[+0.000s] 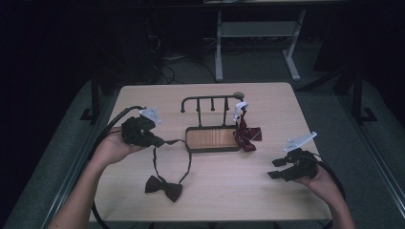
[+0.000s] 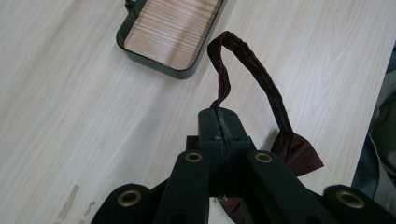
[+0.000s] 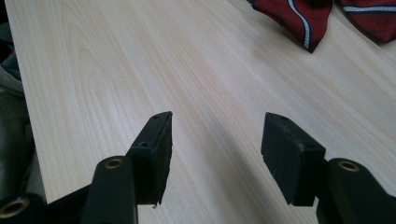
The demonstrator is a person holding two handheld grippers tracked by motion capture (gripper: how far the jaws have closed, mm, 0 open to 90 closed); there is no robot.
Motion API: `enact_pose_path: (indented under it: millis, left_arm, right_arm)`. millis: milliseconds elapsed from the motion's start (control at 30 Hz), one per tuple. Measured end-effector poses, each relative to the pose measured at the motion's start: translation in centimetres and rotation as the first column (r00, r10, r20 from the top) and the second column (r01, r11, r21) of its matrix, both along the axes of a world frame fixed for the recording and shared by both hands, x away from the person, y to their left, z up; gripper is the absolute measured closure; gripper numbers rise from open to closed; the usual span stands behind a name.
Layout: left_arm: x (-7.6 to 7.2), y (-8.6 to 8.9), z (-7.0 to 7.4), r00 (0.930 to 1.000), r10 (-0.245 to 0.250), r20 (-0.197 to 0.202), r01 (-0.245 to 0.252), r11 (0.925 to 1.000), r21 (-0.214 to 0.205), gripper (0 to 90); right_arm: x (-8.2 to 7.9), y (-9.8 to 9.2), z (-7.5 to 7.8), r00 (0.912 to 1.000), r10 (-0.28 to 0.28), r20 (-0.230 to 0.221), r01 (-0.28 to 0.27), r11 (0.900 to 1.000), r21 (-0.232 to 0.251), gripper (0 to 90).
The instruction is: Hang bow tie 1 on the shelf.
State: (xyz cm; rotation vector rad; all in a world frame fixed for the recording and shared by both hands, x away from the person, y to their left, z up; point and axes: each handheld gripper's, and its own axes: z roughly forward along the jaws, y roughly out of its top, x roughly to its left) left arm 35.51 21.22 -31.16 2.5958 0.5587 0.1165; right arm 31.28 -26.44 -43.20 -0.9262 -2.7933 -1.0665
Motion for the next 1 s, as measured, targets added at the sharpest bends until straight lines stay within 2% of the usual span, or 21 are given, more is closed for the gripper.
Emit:
enact_pose_path:
  millis: [700, 1000]
  left_arm:
    - [0.8, -0.8, 2.6, 0.9996, -0.016, 0.022, 0.016, 0.9999, -0.006, 90.0]
    - [1.2, -0.9, 3.0, 0.9996, -0.010, 0.025, 0.011, 0.9999, -0.013, 90.0]
  right_arm:
    - [-0.1, -0.1, 0.2, 1.0000, -0.004, 0.002, 0.004, 1.0000, 0.000, 43.0]
    - [-0.2, -0.1, 0.3, 1.0000, -0.007, 0.003, 0.007, 1.0000, 0.001, 43.0]
